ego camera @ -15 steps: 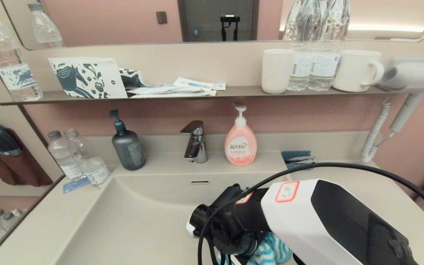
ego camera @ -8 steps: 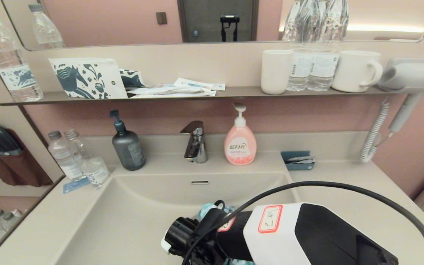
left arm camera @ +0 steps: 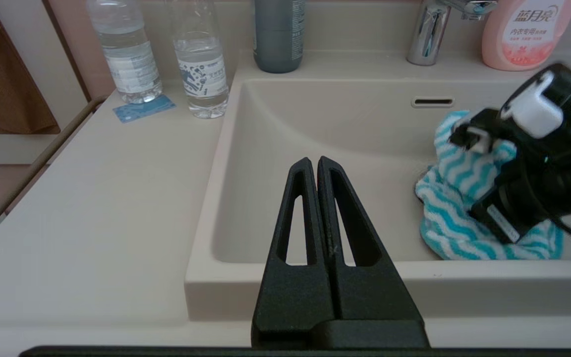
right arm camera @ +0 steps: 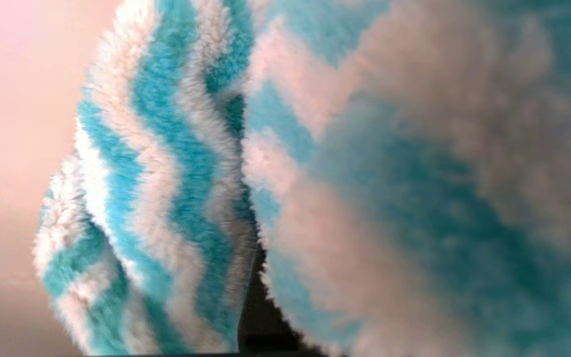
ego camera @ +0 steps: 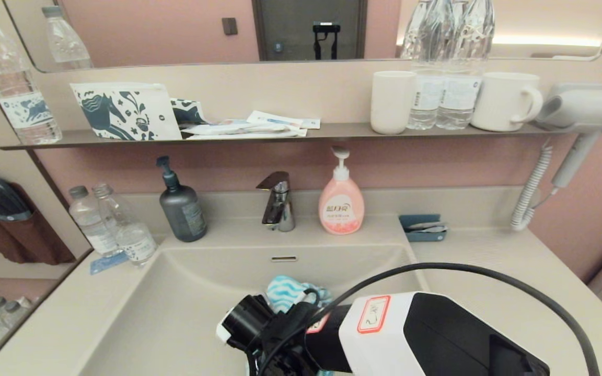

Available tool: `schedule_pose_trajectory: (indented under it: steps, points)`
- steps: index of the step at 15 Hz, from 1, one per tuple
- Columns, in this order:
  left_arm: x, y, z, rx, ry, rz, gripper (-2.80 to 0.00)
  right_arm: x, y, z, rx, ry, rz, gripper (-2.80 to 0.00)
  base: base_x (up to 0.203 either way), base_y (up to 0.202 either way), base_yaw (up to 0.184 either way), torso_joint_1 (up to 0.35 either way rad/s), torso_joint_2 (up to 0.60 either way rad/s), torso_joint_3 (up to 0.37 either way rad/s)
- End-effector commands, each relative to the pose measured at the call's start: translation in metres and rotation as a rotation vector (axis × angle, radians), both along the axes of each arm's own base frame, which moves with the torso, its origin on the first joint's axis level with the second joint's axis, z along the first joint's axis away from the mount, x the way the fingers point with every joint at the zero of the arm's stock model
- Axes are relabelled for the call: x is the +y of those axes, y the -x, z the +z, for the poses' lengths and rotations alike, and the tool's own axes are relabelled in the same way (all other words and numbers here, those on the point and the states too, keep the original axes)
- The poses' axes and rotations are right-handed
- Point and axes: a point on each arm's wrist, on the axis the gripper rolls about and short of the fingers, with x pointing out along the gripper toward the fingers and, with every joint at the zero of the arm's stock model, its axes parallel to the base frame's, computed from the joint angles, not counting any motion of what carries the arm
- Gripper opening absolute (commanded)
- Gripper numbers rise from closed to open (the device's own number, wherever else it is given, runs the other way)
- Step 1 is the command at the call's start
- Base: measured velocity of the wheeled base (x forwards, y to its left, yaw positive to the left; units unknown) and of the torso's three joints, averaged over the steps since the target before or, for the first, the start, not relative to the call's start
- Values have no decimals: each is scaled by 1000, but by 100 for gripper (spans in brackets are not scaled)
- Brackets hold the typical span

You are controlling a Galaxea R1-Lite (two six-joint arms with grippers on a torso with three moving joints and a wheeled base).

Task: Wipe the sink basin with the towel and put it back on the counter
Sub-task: Wipe the sink

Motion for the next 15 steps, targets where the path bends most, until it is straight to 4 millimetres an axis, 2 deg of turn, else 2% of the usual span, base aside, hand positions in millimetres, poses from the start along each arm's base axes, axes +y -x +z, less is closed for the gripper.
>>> schedule_pose_trajectory:
  steps: [1,4,7,10,15]
  points:
    - [0,0,0,0,0,1,-280,-6,-4,37,-38,-54,-21,-280,0,0,0,0,0,0]
    - [0,0,0,2,0,0,-280,-21,3,100,-81,-118,-32,-280,0,0,0,0,0,0]
    - [0,0,0,0,0,1,-280,-47,20,164,-120,-167,-65,-280,0,0,0,0,0,0]
    - [0,0,0,1,0,0,-280,-84,47,226,-127,-217,-99,-280,0,0,0,0,0,0]
    - [0,0,0,0,0,1,-280,-156,91,302,-183,-276,-154,-280,0,0,0,0,0,0]
